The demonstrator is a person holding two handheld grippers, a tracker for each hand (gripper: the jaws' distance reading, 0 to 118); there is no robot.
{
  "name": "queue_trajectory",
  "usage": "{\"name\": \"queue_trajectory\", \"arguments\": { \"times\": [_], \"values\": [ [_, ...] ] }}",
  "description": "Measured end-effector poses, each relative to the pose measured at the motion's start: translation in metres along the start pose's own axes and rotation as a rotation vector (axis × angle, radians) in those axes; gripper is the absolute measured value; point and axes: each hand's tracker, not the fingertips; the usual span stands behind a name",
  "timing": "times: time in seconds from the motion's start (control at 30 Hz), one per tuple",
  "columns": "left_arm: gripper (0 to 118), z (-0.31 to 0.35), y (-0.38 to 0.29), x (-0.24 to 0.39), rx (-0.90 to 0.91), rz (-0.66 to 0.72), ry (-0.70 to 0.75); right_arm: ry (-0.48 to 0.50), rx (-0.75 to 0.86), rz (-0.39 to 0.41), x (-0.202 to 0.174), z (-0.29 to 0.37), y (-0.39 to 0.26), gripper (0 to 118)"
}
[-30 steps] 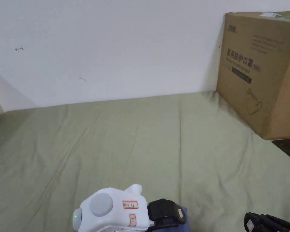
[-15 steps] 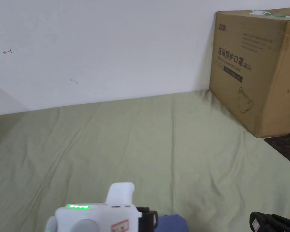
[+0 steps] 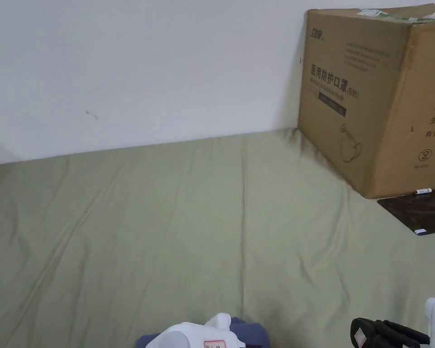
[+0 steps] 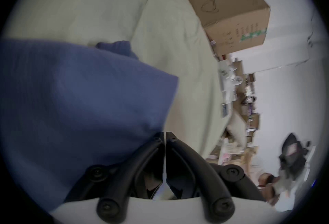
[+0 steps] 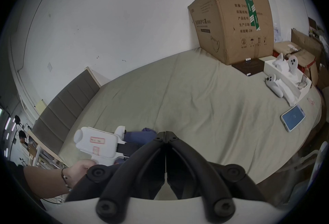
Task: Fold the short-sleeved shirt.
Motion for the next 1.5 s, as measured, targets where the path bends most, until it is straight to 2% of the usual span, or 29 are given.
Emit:
{"name": "queue_trajectory", "arguments": {
  "times": [0.07,0.17,0.27,0.33,0.4,0.47,0.53,0.6,0.73,0.87,1.07,1.17,1.23,1.27,1.33,1.4,1.47,1.5],
  "values": [
    [2,0.033,-0.012,0.02,0.102,-0.132,-0.013,0.013,-0.006,-0.003,-0.004,-0.001,0.0,0],
    [2,0.103,-0.029,0.057,0.354,-0.34,0.05,0.039,0.018,0.004,-0.015,0.005,0.004,0],
    [2,0.181,-0.06,0.081,0.749,-0.487,0.263,0.051,0.106,0.047,-0.032,0.015,0.013,0],
    [2,0.218,-0.075,0.088,0.929,-0.536,0.391,0.02,0.192,0.112,-0.047,0.024,0.019,0],
    [2,0.247,-0.089,0.093,1.085,-0.528,0.518,0.022,0.27,0.182,-0.063,0.03,0.026,0],
    [2,0.268,-0.1,0.089,1.163,-0.528,0.515,0.034,0.32,0.23,-0.077,0.032,0.03,0],
    [2,0.277,-0.111,0.087,1.211,-0.556,0.541,0.02,0.324,0.247,-0.09,0.032,0.033,0],
    [2,0.279,-0.12,0.085,1.234,-0.57,0.621,-0.001,0.41,0.254,-0.097,0.035,0.031,0],
    [2,0.275,-0.13,0.072,1.223,-0.542,0.644,-0.067,0.536,0.235,-0.093,0.031,0.019,0],
    [2,0.267,-0.141,0.053,1.197,-0.484,0.65,-0.153,0.452,0.167,-0.079,0.021,0.007,0],
    [2,0.264,-0.138,0.049,1.164,-0.502,0.665,-0.153,0.461,0.171,-0.069,0.031,0.007,0],
    [2,0.267,-0.137,0.049,1.167,-0.493,0.667,-0.112,0.457,0.133,-0.068,0.035,0.018,0],
    [2,0.268,-0.136,0.045,1.158,-0.481,0.663,0.003,0.41,0.146,-0.071,0.03,0.024,0],
    [2,0.268,-0.137,0.043,1.151,-0.476,0.663,0.095,0.317,0.166,-0.072,0.018,0.028,0],
    [2,0.267,-0.138,0.038,1.134,-0.473,0.666,0.142,-0.019,0.204,-0.079,-0.025,0.031,0],
    [2,0.266,-0.137,0.032,1.105,-0.472,0.663,0.23,-0.365,0.154,-0.077,-0.078,0.012,0],
    [2,0.266,-0.137,0.029,1.079,-0.47,0.662,0.216,-0.462,0.052,-0.067,-0.119,-0.012,0],
    [2,0.265,-0.136,0.027,1.068,-0.475,0.663,0.175,-0.515,0.046,-0.063,-0.137,-0.021,0]
  ]
}}
